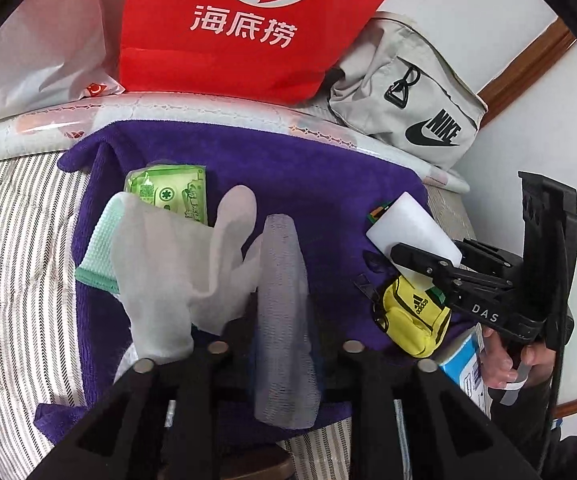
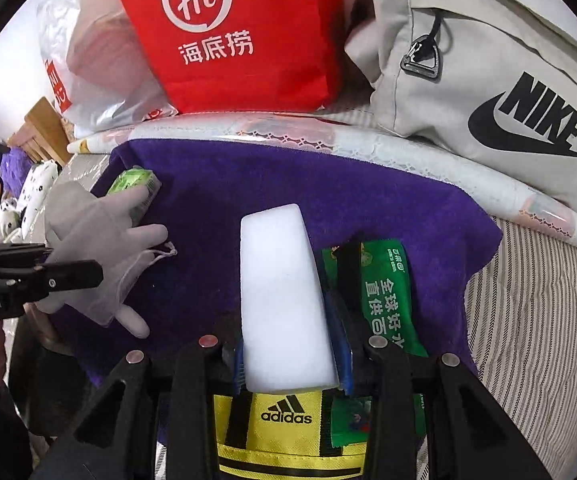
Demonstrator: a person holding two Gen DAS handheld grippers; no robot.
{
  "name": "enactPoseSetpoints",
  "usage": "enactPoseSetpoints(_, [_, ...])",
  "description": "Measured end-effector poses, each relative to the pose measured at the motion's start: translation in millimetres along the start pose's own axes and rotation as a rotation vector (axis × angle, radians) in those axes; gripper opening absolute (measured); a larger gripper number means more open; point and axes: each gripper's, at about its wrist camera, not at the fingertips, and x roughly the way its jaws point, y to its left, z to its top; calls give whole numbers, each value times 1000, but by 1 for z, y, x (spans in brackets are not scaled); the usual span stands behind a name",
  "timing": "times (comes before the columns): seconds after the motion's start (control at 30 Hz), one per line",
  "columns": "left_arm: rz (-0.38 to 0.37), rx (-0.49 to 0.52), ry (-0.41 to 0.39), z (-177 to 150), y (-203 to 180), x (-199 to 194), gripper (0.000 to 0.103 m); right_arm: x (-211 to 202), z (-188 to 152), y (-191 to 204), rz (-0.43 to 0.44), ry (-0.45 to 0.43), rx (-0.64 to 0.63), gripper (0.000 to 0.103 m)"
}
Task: Organize soft objects
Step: 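Open right tool over yellow bag while left tool releases mesh bag onto towel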
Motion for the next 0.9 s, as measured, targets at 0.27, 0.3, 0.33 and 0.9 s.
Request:
enactPoseSetpoints(0.27, [38,50,-77,1,-12,-24,69,-17,2,0,0,-35,12,60])
enactPoseSetpoints(0.3, [46,57,-80,1,-13,-26,69,-19,2,0,0,-42,17,60])
enactPoseSetpoints(0.33, [54,64,-84,1,-16,-29,69,-22,3,-1,4,-49,22,60])
enactPoseSetpoints(0.9, [193,69,-179,-40,-24,-99,70,-98,-30,6,10,-153,62,60])
